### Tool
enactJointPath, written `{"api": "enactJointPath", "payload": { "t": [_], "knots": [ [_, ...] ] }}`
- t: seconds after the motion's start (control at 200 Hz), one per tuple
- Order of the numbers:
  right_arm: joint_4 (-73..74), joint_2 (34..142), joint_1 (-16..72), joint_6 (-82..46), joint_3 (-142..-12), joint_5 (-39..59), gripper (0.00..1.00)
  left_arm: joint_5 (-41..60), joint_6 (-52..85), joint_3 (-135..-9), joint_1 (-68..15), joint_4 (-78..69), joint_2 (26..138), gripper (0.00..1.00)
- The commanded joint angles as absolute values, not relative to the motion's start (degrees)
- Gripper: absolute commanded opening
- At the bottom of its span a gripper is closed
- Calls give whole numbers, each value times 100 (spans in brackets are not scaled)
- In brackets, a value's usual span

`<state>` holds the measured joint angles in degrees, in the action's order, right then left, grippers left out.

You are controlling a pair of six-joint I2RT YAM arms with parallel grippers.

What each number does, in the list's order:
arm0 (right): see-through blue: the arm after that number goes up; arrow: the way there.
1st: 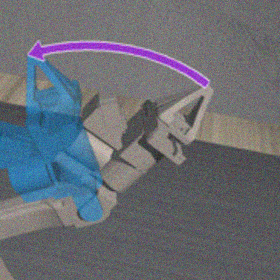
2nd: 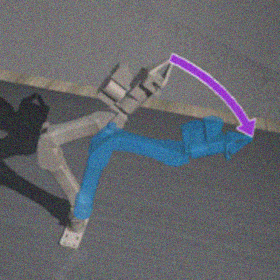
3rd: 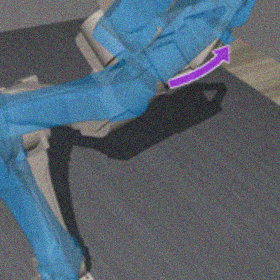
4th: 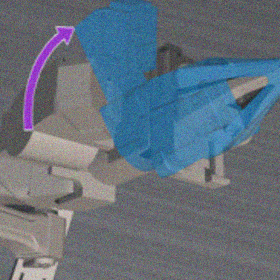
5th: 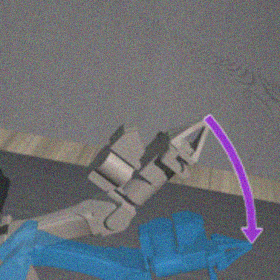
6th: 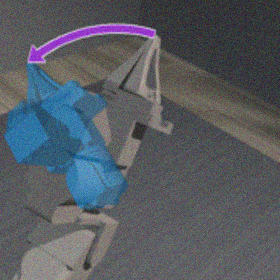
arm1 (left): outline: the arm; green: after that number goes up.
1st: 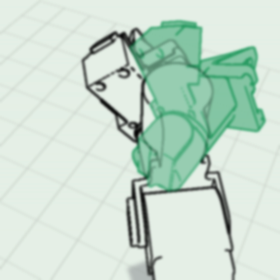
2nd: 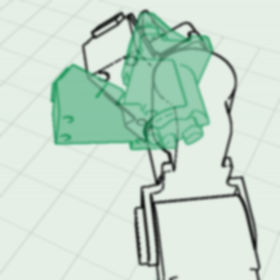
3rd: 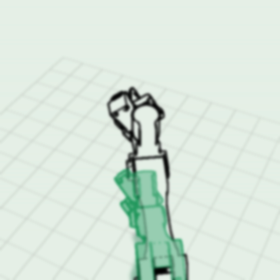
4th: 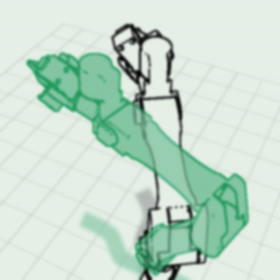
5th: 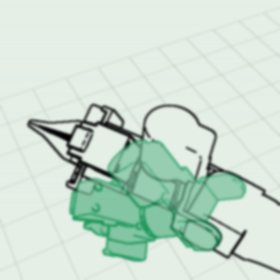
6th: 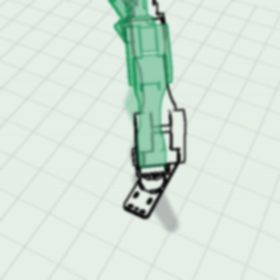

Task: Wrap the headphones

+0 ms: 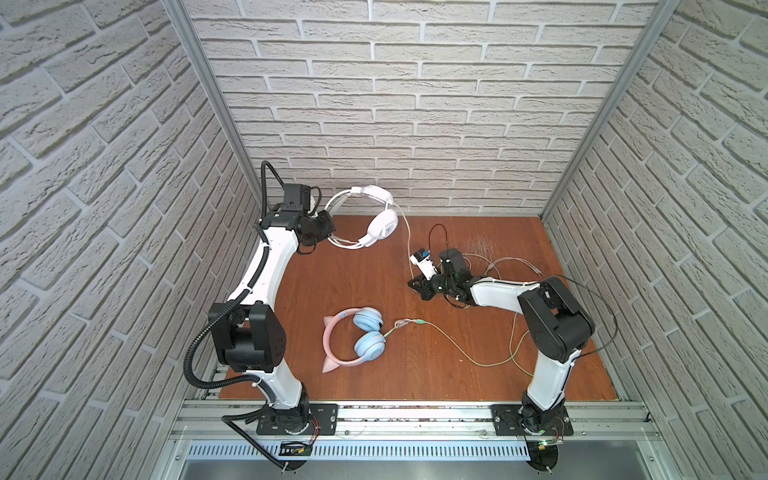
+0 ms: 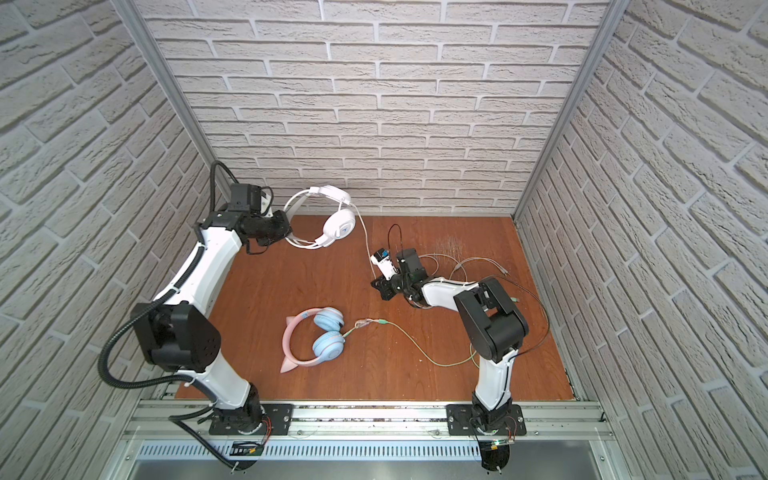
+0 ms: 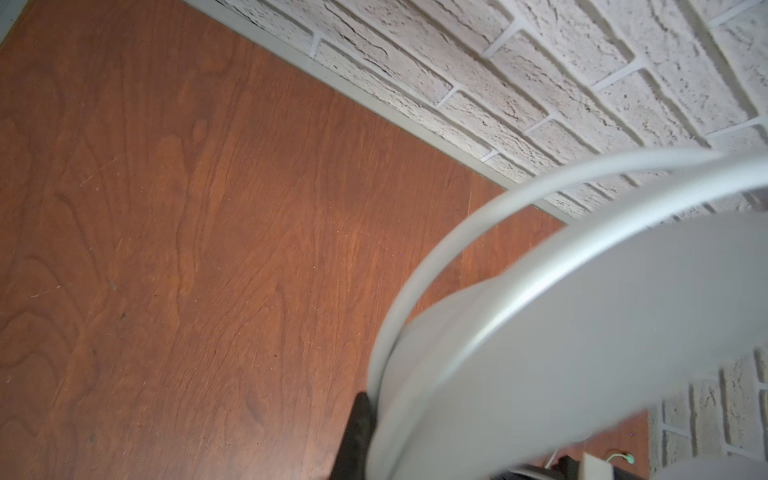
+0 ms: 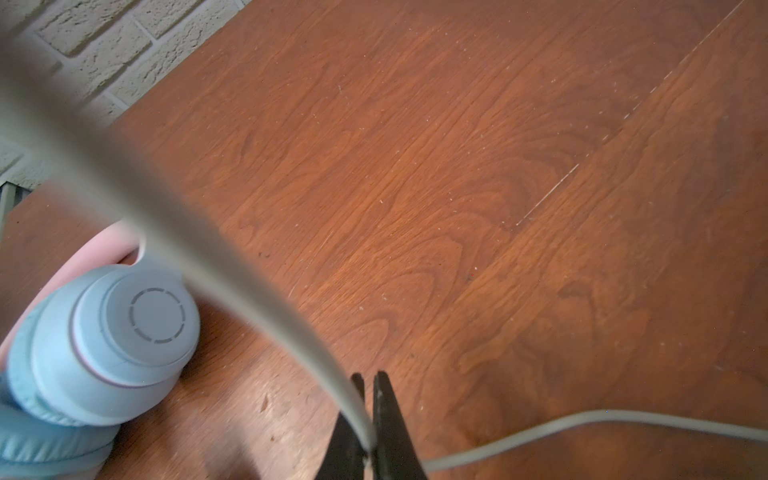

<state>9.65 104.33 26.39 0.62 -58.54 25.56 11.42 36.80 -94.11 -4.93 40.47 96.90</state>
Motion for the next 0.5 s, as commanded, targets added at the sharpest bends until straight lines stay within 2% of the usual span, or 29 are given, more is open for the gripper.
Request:
{"api": "enactJointPath", "payload": {
  "t": [0.0, 0.275, 0.495],
  "knots": [
    [210, 9786, 2813, 666, -5869, 2214, 6, 922, 3830, -9289, -631, 3479, 9679, 0],
    [-1806, 9189, 3117, 1255, -6428, 1234, 6, 697, 4047, -9075, -681, 3391, 9587, 0],
    [-2380, 8704, 3127, 1029, -6519, 327, 6, 514, 4267, -8858, -625, 3369, 9383, 0]
  ]
}}
